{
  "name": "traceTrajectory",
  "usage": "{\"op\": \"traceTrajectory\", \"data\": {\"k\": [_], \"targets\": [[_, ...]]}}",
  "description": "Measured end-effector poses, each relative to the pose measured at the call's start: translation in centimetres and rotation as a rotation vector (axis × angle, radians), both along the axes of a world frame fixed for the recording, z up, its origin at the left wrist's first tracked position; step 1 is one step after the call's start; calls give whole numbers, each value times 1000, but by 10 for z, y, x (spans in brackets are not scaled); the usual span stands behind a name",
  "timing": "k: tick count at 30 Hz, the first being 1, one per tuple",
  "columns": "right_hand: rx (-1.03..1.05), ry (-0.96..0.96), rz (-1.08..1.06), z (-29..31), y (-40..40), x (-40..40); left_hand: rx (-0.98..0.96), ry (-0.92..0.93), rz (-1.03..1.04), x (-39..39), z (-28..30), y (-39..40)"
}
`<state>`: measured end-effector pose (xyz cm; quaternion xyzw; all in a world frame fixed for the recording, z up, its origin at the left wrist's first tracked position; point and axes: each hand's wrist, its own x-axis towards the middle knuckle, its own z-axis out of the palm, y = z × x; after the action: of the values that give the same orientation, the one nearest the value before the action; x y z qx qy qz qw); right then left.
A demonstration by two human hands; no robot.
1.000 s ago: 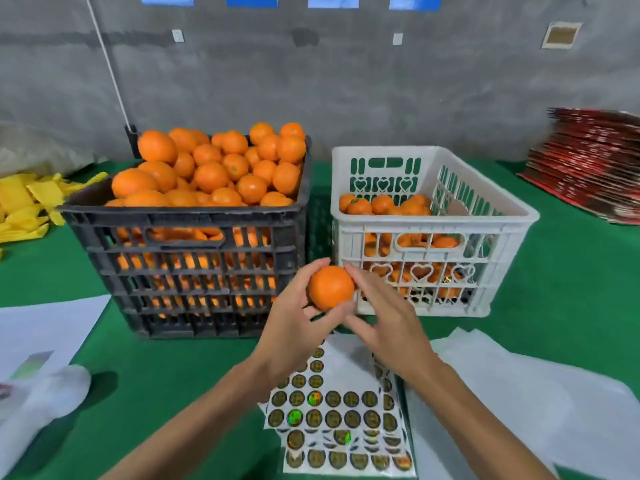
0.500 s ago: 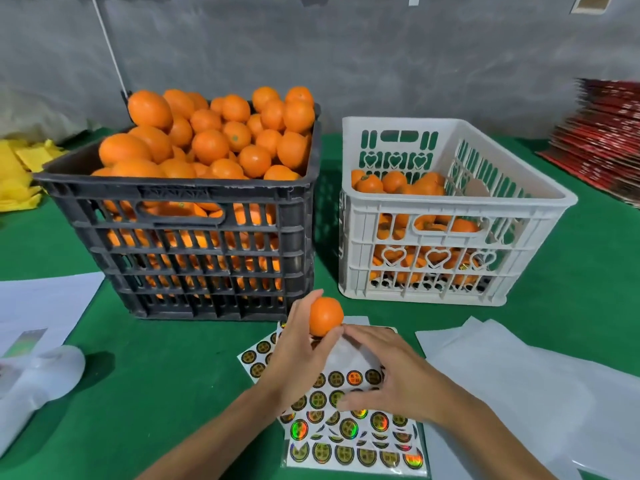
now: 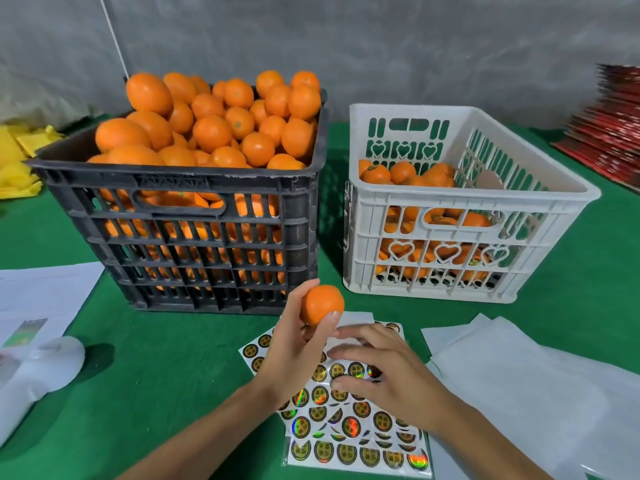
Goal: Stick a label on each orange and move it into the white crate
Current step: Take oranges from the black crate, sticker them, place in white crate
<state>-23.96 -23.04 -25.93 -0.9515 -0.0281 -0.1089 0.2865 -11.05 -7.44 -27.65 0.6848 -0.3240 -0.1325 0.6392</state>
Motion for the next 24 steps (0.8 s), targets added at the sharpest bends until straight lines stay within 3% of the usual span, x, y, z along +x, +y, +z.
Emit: {"op": "traceTrajectory", "data": {"k": [9,15,24], "targets": [[35,-152,81,-1,2,0,-11,-9,-24,2,-2,-1],[715,-312,-193,19,6,5,38,-1,-36,2,-2,-2],[629,-406,-375,24,29,20,-36,34,-92,-3,11,-6]]}}
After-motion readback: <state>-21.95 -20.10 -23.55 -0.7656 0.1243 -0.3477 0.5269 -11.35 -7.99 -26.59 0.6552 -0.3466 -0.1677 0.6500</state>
